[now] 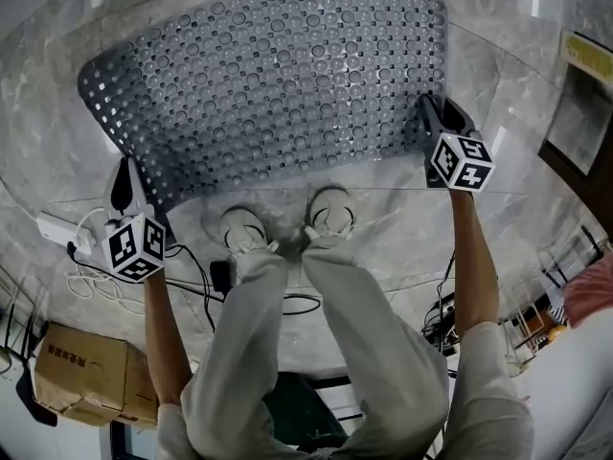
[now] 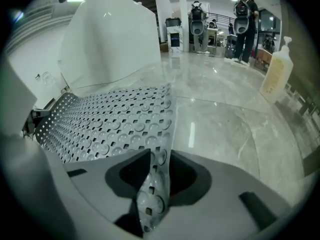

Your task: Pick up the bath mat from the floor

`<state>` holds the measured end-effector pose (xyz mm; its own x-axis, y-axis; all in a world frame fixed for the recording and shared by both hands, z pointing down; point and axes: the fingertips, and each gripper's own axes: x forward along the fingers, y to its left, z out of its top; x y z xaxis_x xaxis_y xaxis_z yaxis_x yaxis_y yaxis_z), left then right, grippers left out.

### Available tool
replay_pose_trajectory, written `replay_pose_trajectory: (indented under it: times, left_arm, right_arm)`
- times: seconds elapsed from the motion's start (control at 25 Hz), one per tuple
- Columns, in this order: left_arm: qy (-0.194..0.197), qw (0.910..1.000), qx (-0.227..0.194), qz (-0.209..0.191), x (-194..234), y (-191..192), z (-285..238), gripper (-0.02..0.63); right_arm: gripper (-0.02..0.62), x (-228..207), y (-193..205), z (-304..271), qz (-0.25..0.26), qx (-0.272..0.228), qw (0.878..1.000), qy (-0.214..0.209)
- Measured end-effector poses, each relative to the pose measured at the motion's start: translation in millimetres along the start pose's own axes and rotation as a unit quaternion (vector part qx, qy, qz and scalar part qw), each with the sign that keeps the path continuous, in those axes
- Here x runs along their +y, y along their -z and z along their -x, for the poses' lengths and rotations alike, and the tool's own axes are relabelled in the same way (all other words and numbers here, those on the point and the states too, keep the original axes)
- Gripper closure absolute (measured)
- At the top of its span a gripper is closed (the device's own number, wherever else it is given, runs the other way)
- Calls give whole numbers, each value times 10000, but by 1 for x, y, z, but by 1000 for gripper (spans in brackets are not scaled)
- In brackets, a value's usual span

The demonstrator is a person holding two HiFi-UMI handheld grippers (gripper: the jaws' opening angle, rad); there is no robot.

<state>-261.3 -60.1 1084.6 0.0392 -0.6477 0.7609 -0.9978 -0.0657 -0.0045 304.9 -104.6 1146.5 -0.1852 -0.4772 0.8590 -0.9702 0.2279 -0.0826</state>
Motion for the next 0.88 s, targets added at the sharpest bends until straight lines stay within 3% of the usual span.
replay_pose_trajectory:
  times: [0.28,0.52,0.88]
  left_arm:
    - [6,9999,-23,99,2,1,1,583]
    - [30,9998,69,195,5,-2,3,583]
    - [210,9992,179,305,0,-30,26,584]
  right_arm:
    - [557,3,-1,3,66,95,9999,47]
    - [563,9,-11,13,17,191,9997,163]
    - [563,39,-44,57,100,130,9999,11]
